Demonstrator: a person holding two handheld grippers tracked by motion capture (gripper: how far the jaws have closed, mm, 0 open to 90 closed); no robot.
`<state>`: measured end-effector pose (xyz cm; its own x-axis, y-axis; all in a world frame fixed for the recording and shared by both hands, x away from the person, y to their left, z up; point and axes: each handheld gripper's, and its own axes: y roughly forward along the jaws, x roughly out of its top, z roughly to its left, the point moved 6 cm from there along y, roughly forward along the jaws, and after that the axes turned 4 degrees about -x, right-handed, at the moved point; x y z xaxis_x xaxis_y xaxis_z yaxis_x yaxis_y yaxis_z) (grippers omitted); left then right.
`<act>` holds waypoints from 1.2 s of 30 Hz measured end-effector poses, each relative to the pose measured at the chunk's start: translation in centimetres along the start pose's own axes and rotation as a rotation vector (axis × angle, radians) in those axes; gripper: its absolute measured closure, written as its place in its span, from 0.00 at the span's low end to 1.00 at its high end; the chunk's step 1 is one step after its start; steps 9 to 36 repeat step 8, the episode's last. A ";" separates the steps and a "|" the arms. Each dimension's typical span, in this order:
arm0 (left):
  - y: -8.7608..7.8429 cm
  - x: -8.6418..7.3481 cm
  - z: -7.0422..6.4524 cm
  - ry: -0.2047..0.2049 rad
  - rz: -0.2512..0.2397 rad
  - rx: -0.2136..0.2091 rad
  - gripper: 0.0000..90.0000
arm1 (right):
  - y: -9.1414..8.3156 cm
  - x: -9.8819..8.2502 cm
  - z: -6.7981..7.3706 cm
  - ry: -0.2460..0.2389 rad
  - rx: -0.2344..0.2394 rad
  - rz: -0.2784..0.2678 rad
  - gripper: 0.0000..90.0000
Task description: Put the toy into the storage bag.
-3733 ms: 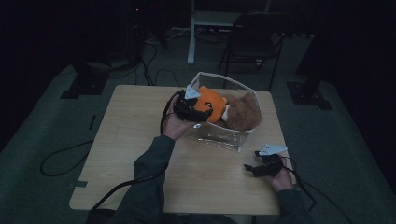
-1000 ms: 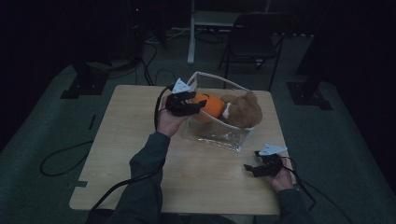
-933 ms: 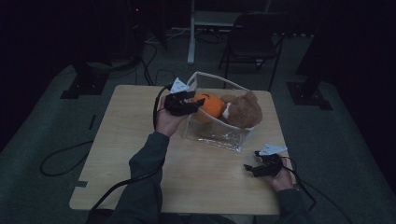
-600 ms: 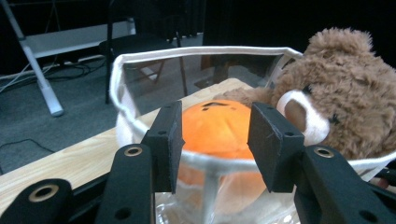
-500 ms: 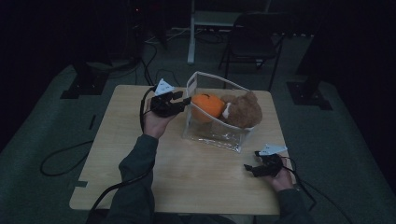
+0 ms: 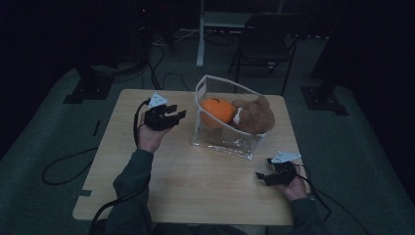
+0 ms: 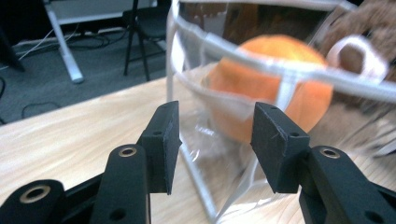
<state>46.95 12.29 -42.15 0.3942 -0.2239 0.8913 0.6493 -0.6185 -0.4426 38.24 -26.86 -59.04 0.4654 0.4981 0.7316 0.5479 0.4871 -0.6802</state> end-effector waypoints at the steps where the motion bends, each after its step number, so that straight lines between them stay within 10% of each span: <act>1: -0.1 -0.4 0.3 -0.011 0.003 0.005 0.58 | 0.0 0.0 0.0 0.000 0.000 0.000 0.19; 8: -0.8 -3.5 2.0 -0.068 0.020 0.032 0.57 | 0.0 0.0 0.0 0.002 0.000 0.001 0.19; 36: -0.8 -3.5 2.0 -0.068 0.020 0.032 0.57 | 0.0 0.0 0.0 0.002 0.000 0.001 0.19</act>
